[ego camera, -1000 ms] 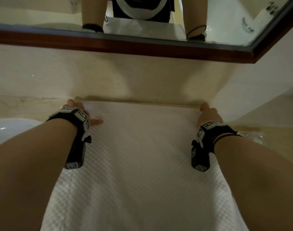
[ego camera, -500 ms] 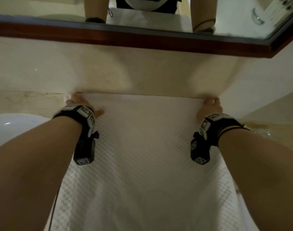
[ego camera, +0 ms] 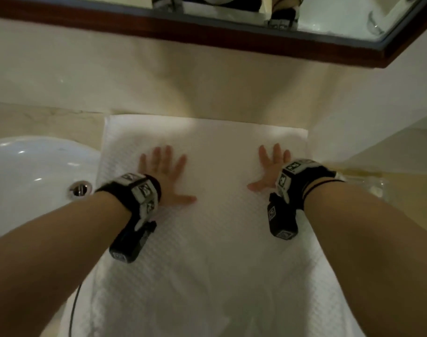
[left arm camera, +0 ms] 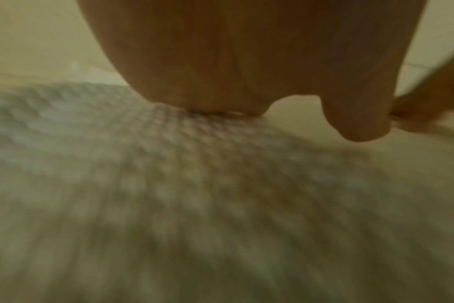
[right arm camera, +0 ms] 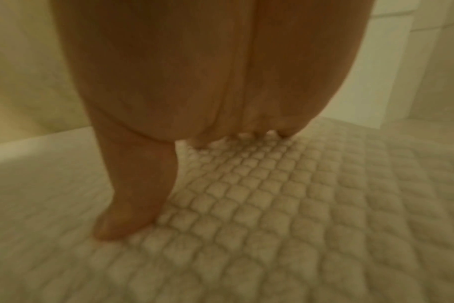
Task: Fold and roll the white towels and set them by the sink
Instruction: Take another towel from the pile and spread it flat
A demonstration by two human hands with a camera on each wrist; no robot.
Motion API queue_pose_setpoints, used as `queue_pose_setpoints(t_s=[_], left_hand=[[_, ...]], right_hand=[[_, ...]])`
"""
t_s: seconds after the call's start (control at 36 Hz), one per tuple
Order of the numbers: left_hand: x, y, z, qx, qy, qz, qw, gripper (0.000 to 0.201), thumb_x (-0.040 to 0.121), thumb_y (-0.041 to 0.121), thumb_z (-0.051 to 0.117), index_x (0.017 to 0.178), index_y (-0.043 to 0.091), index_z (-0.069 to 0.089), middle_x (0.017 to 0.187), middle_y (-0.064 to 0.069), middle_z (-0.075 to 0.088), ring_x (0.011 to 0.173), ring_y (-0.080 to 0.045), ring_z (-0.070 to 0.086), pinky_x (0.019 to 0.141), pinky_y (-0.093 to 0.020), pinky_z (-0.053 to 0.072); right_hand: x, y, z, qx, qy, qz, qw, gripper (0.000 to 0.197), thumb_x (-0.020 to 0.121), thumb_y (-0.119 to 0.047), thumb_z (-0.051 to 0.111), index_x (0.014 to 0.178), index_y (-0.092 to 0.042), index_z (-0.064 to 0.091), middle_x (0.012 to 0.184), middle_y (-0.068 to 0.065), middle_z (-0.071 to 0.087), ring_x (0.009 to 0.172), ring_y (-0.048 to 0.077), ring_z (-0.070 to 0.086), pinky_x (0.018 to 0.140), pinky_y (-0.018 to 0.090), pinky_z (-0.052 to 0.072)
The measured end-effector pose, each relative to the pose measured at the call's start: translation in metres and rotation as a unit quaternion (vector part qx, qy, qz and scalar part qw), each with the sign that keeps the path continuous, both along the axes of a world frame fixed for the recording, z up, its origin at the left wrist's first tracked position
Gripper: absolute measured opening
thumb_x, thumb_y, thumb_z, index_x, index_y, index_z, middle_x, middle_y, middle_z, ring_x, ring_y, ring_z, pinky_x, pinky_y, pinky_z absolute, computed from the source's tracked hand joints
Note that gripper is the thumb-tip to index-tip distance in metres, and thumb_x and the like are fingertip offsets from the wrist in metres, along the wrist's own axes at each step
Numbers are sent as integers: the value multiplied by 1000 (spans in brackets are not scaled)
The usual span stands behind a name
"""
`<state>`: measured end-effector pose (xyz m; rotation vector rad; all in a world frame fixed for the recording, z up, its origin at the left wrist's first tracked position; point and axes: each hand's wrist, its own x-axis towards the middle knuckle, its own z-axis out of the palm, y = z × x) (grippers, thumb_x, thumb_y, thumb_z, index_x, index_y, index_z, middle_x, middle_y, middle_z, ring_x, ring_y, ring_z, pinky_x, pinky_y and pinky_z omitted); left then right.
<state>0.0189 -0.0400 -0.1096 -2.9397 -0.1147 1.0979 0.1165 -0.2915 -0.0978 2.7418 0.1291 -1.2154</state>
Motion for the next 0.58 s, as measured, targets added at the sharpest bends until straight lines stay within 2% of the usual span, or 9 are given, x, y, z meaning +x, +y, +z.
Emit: queue_pose_setpoints(t_s=[0.06,0.14,0.25,0.31,0.44,0.53,0.58], left_hand=[[-21,-11,-4,1,-2,-29,1000,112,70,85,37,143,32,-29,148,-7,-39,138,-32,-31,112,-48,-16],[-29,-13,-4,10,-11,-31,999,115,65,88,37,141,35,-30,147,-4,-42,137,-30,-34,114,-48,-17],[-23,-15,-3,14,-34,-27,999,120,60,90,43,142,36,-27,149,-4,-38,139,-32,-30,115,-50,-13],[-24,-16,-2,16,-42,-22,999,121,60,90,43,143,37,-26,150,-4,-36,140,-32,-28,115,-51,-11],[-40,-23,7,19,-39,21,999,112,69,85,41,146,32,-22,152,-5,-33,142,-31,-24,116,-50,-9],[-68,-32,8,4,-38,54,998,98,80,77,35,148,31,-18,153,-6,-30,143,-30,-21,117,-49,-6],[-93,-36,8,0,-30,53,998,95,82,75,35,147,31,-19,153,-7,-30,143,-31,-21,117,-49,-6]], right_hand=[[-3,4,7,-5,-2,2,1000,112,77,-68,57,146,-31,-23,153,6,-30,143,37,-17,117,53,3],[-26,7,17,-1,9,30,1000,103,83,-65,52,148,-28,-19,155,6,-26,143,37,-13,117,51,5],[-91,-7,16,12,65,85,994,107,82,-64,54,147,-28,-22,153,3,-32,142,36,-21,116,50,0],[-116,-20,10,7,59,102,993,106,82,-64,53,146,-28,-24,152,2,-34,141,34,-24,116,49,-1],[-132,-27,4,5,18,82,996,100,86,-62,49,146,-28,-23,152,3,-33,142,33,-22,117,44,-2],[-131,-25,8,3,9,90,996,100,85,-64,49,147,-29,-22,153,3,-31,143,33,-19,117,44,1],[-133,-24,9,0,-1,91,996,100,85,-65,48,147,-29,-22,153,2,-30,144,33,-17,118,46,3]])
